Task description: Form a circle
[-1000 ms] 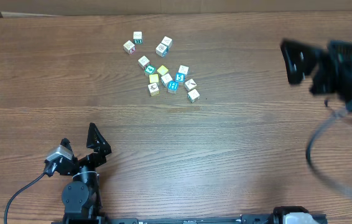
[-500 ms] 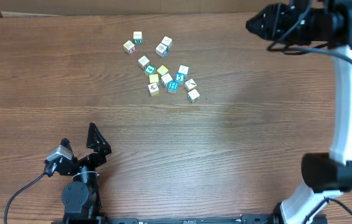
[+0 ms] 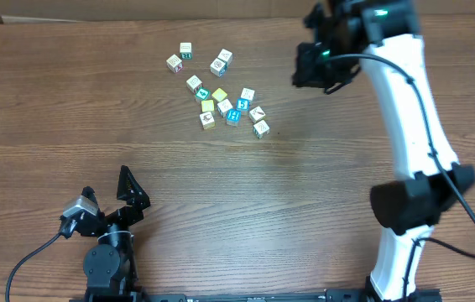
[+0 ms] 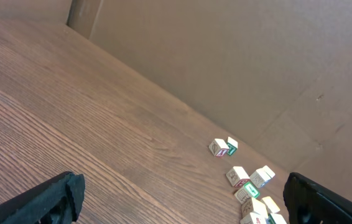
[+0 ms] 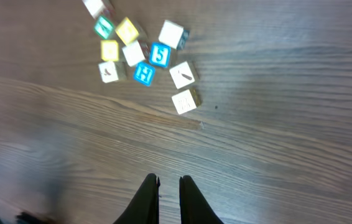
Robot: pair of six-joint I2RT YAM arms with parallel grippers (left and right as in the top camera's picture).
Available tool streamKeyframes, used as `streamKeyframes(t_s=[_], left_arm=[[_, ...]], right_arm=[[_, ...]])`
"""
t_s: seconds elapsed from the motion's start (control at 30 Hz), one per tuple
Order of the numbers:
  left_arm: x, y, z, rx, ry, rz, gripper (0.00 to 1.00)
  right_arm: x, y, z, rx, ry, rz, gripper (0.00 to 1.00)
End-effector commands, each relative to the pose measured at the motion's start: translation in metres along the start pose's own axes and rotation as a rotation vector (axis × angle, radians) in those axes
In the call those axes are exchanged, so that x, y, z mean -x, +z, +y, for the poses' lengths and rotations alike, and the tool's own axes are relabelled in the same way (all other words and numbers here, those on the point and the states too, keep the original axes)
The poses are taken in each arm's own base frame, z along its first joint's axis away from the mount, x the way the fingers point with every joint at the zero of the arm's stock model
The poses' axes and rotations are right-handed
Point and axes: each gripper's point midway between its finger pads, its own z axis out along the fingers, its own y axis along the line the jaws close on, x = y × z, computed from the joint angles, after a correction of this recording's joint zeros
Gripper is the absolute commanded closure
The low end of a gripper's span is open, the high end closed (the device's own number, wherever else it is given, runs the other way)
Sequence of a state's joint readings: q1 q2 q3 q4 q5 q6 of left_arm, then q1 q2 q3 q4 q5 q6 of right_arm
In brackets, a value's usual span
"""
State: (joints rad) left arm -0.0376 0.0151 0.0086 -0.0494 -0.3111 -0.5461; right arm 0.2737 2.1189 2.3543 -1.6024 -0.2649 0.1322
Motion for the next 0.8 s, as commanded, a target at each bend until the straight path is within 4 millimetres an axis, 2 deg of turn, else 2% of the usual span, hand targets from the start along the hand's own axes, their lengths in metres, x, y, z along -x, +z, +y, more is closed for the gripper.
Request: streamKeyframes(t_s=[0.0,0.27,0.47,0.77], left_arm=[[0.001,0.0,0.001,0.006,0.01,-0.011,0.0],[0.001,0.0,0.001,0.006,0.01,-0.011,0.0],[0.001,0.0,0.001,0.006,0.01,-0.011,0.01],[0.001,0.0,0.001,0.006,0.01,-0.011,0.01]], right_arm=[[0.0,0.025,-0.003,-0.064,0.011,0.041,0.87],[-0.022,0.101,-0.006,-0.102,0.05,0.194,0.87],[-0.041,0.15,-0.013,-0.111,0.034,0.236,0.86],[-0.07,0.2,-0.029,-0.125,0.086,0.276,0.86]])
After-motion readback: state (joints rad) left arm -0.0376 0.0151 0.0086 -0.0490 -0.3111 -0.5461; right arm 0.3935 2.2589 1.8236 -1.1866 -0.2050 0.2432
